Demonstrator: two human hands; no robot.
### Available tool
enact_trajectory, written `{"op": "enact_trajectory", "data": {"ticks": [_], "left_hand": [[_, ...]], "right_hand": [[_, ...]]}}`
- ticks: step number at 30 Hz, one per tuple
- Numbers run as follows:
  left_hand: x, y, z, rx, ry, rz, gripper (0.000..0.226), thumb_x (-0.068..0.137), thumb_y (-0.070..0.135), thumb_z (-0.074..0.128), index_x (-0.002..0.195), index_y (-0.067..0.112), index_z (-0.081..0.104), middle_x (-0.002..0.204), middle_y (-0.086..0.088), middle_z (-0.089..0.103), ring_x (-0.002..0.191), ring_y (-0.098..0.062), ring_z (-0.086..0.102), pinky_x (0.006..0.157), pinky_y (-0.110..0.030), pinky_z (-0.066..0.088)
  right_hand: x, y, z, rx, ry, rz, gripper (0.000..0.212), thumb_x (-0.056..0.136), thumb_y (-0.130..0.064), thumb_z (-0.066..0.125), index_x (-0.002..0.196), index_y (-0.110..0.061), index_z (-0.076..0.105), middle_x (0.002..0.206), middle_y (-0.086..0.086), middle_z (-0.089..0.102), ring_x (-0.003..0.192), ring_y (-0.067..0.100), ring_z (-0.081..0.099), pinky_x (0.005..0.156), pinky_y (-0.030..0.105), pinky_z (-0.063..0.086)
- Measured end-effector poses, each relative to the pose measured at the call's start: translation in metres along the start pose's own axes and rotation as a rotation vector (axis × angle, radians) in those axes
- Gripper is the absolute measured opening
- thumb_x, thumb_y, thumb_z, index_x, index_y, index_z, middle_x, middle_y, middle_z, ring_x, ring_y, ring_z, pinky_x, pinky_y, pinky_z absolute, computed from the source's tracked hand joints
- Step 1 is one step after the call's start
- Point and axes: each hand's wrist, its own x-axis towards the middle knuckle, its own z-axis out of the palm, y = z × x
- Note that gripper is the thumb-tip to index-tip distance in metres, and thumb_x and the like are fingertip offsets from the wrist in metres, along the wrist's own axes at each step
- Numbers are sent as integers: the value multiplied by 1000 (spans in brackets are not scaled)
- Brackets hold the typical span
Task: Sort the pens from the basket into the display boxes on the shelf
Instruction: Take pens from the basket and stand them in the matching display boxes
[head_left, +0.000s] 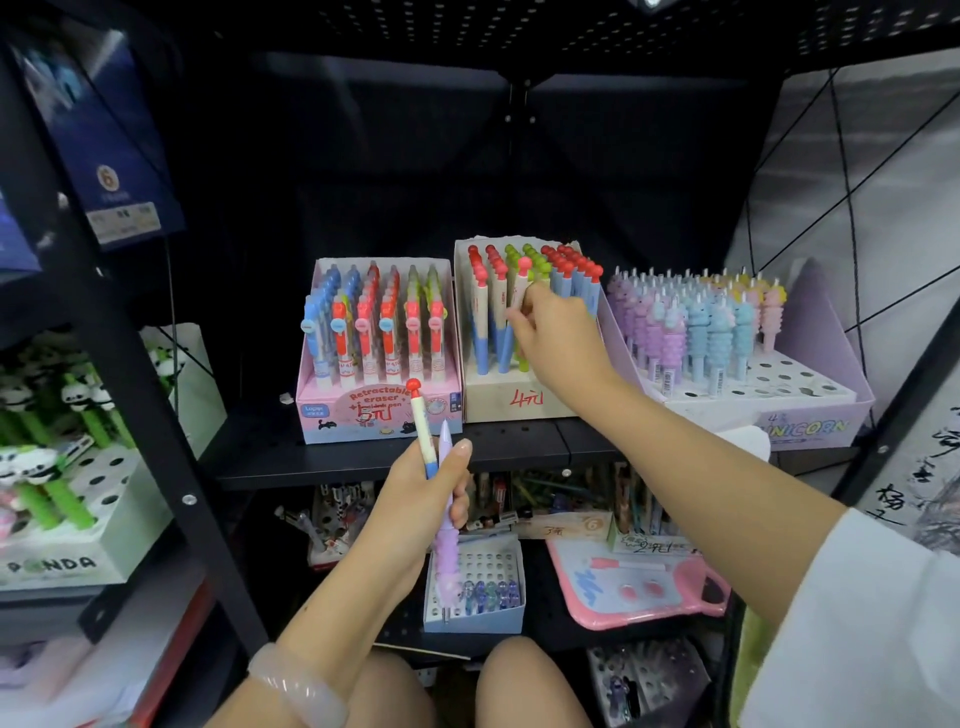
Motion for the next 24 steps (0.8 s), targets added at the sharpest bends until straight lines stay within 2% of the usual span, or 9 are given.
{"op": "enact_trajectory", "data": {"ticks": [3, 6, 9, 11, 13, 15, 18, 21, 24], "left_hand": [[0, -1, 0, 77, -1, 21, 27, 92, 26, 55, 74, 13, 40, 51, 6, 43, 43, -10, 39, 47, -21, 38], [-2, 0, 3, 96, -14, 25, 25, 90, 20, 58, 73, 14, 40, 44, 10, 39, 42, -10, 37, 47, -22, 37], [-3, 2, 5, 82, -1, 24, 25, 90, 14, 58, 72, 13, 40, 43, 11, 38, 40, -9, 36, 44, -20, 36], [-5, 3, 5, 74, 11, 22, 23, 91, 12, 56, 74, 12, 40, 44, 9, 36, 40, -9, 34, 43, -19, 35], [-6, 5, 4, 65, 4, 23, 21, 92, 11, 53, 76, 10, 39, 46, 6, 34, 41, -10, 32, 42, -19, 34], [-6, 7, 5, 70, -19, 30, 20, 93, 9, 50, 77, 10, 39, 47, 6, 33, 42, -11, 30, 42, -19, 32], [-6, 10, 11, 68, -74, 47, 15, 95, 6, 45, 81, 11, 42, 48, 6, 34, 42, -10, 30, 42, -20, 31], [-5, 11, 17, 83, -112, 57, 14, 96, 7, 42, 89, 18, 47, 49, 8, 37, 44, -9, 33, 44, -21, 33], [-5, 10, 18, 116, -137, 49, 11, 97, 11, 42, 101, 17, 49, 56, 4, 47, 49, -10, 43, 50, -20, 41]], "right_hand": [[7, -3, 1, -119, -20, 31, 24, 99, -20, 42, 83, -6, 54, 70, 6, 49, 65, 20, 46, 51, 25, 29], [13, -9, 4, -215, -84, 95, 35, 98, -19, 42, 65, -8, 42, 63, 4, 43, 66, 23, 46, 44, 25, 23], [7, -11, 14, -299, -199, 163, 24, 97, -20, 46, 84, -4, 57, 73, 5, 45, 69, 23, 46, 56, 28, 33], [-4, -9, 19, -298, -244, 178, 25, 97, -24, 47, 80, -8, 55, 72, 3, 46, 67, 20, 46, 58, 27, 33], [-17, -7, 20, -172, -229, 115, 36, 96, -27, 47, 64, -11, 47, 60, -2, 44, 57, 13, 44, 54, 25, 31], [-28, -11, 18, 175, -280, 88, 36, 96, -30, 48, 66, -12, 56, 59, -6, 50, 54, 3, 47, 55, 23, 37], [-43, -22, 11, 613, -636, 162, 32, 92, -38, 53, 79, -13, 69, 74, -2, 62, 62, -1, 55, 58, 13, 44], [-49, -21, 9, 590, -682, 95, 40, 90, -29, 59, 82, 10, 59, 73, 13, 50, 67, 17, 47, 64, 25, 40], [-50, -16, 6, 661, -580, 140, 33, 94, -23, 54, 85, 8, 60, 77, 15, 54, 66, 17, 49, 62, 25, 42]]}}
